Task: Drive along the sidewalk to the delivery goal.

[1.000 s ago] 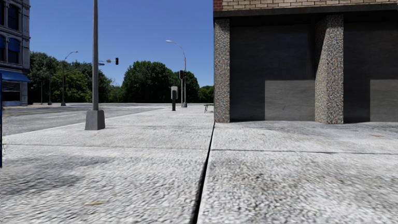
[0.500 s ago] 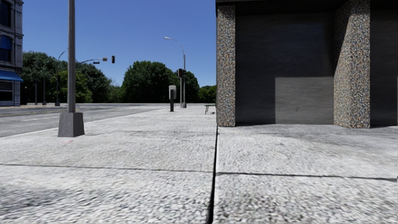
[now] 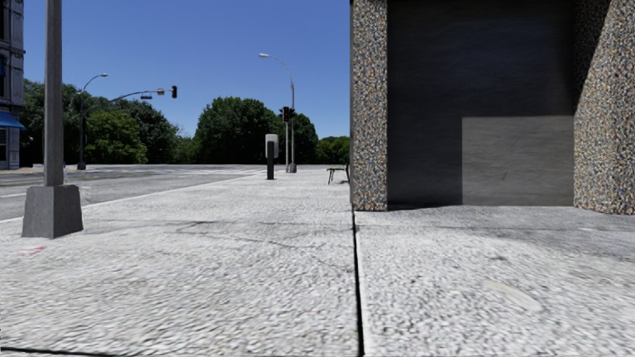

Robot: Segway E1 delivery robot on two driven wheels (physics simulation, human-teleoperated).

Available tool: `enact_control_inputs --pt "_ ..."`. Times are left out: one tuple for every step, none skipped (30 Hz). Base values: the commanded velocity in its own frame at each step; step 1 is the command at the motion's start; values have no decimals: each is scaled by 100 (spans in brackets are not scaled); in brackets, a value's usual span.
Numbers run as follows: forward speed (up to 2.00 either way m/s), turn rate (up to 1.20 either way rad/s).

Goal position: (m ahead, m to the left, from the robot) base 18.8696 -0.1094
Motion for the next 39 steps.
enact_control_inputs --pt "200 0" --pt "200 0" --pt "200 0" --pt "200 0" --pt "200 0" --pt "200 0" --pt "200 0" --pt "200 0" --pt "200 0" --pt "200 0" --pt "200 0" --pt "200 0" --pt "200 0" --pt "200 0" --pt "200 0" --pt "200 0" --pt "200 0" --pt "200 0" --pt "200 0" --pt "200 0" --pt "200 0" --pt "200 12" --pt "200 16" --pt "200 21" --pt "200 27" --pt "200 27" --pt "200 29" --pt "200 30" --pt "200 31" --pt "200 31" --pt "200 31" --pt "200 31" --pt "200 31" --pt "200 31" --pt "200 31" --pt "200 31" --pt "200 31" --pt "200 28" --pt "200 22"
